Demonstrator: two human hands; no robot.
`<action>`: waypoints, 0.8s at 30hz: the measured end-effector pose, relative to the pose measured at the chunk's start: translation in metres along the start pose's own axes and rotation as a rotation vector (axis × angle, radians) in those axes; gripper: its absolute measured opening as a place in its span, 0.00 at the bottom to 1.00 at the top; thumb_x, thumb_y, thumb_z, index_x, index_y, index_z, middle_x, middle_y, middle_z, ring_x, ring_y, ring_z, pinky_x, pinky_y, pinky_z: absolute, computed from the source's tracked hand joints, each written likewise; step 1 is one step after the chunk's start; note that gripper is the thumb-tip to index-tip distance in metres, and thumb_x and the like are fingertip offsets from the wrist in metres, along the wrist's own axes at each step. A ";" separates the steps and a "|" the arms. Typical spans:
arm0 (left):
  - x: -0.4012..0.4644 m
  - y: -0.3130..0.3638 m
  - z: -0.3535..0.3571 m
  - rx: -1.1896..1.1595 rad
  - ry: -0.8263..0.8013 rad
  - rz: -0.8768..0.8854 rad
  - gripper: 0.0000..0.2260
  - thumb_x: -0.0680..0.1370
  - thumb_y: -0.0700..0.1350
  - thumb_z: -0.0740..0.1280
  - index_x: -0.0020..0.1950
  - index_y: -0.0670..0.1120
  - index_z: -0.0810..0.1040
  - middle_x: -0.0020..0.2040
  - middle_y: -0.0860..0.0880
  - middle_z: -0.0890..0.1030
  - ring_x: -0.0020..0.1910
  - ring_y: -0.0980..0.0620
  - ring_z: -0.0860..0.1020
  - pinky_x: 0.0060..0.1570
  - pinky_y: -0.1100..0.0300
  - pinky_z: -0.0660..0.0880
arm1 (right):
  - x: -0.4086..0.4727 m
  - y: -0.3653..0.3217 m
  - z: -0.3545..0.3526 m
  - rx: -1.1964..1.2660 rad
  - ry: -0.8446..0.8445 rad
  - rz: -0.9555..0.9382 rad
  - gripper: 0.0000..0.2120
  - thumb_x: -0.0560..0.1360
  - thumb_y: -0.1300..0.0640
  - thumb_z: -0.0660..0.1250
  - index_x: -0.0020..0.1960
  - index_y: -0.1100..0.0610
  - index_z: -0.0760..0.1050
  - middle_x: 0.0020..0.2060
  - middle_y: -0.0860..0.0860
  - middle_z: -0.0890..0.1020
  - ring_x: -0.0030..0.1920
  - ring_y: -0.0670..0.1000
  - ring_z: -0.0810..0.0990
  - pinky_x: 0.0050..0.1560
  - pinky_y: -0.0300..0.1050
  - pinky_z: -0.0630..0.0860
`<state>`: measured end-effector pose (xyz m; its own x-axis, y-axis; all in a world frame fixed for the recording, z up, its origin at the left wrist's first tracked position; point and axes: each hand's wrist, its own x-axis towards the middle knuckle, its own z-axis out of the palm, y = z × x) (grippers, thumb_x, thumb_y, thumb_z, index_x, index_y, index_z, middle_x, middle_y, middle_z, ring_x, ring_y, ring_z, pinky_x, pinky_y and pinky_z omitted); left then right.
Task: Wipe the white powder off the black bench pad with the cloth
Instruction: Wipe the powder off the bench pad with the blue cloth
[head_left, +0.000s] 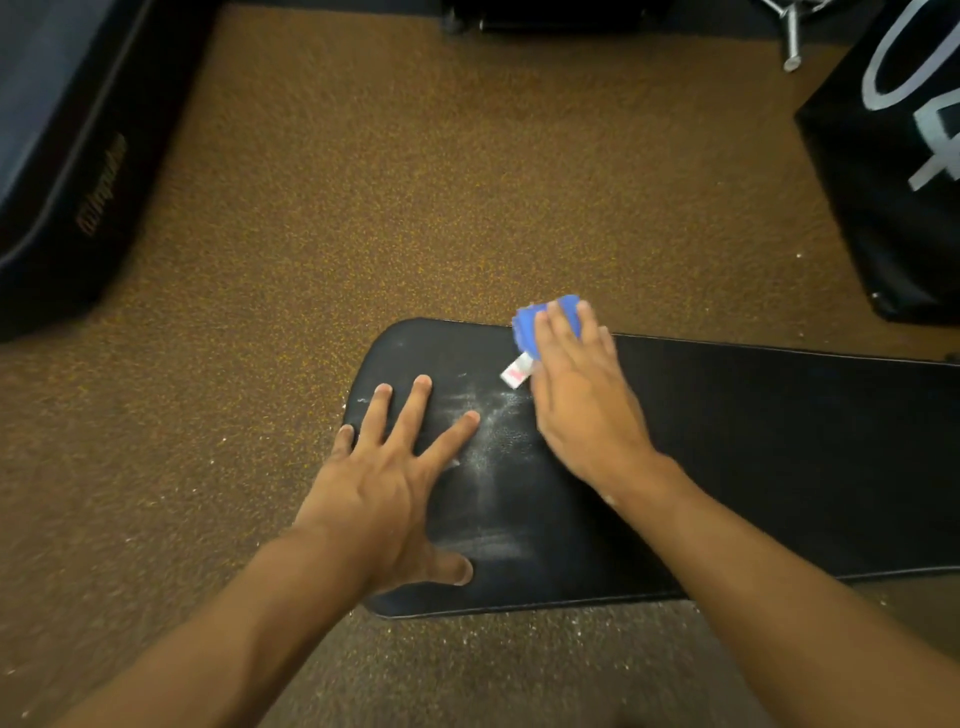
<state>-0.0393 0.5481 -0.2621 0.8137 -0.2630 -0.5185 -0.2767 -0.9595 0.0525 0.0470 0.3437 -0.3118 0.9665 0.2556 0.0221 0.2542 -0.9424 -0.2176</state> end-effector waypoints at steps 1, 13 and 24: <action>0.000 0.000 -0.001 0.003 -0.002 -0.003 0.59 0.62 0.79 0.66 0.76 0.64 0.28 0.78 0.46 0.24 0.79 0.38 0.33 0.78 0.38 0.51 | -0.013 -0.008 0.000 -0.022 -0.023 -0.091 0.27 0.81 0.56 0.51 0.78 0.64 0.59 0.77 0.59 0.63 0.79 0.64 0.53 0.76 0.62 0.55; 0.001 0.000 0.001 -0.006 0.010 0.003 0.60 0.61 0.78 0.67 0.77 0.64 0.29 0.79 0.46 0.26 0.79 0.37 0.34 0.78 0.38 0.52 | -0.009 0.007 -0.003 0.004 0.005 0.068 0.26 0.80 0.57 0.52 0.77 0.64 0.60 0.77 0.60 0.64 0.78 0.65 0.54 0.75 0.63 0.57; -0.001 -0.001 0.000 -0.013 0.000 0.005 0.60 0.62 0.78 0.67 0.76 0.64 0.28 0.78 0.47 0.24 0.79 0.37 0.33 0.78 0.38 0.51 | -0.027 0.022 -0.007 -0.029 -0.037 -0.022 0.28 0.80 0.55 0.49 0.78 0.62 0.59 0.77 0.58 0.63 0.79 0.62 0.53 0.77 0.59 0.55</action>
<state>-0.0401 0.5494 -0.2618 0.8124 -0.2679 -0.5180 -0.2739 -0.9594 0.0666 0.0263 0.3148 -0.3103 0.9590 0.2834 -0.0095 0.2766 -0.9422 -0.1889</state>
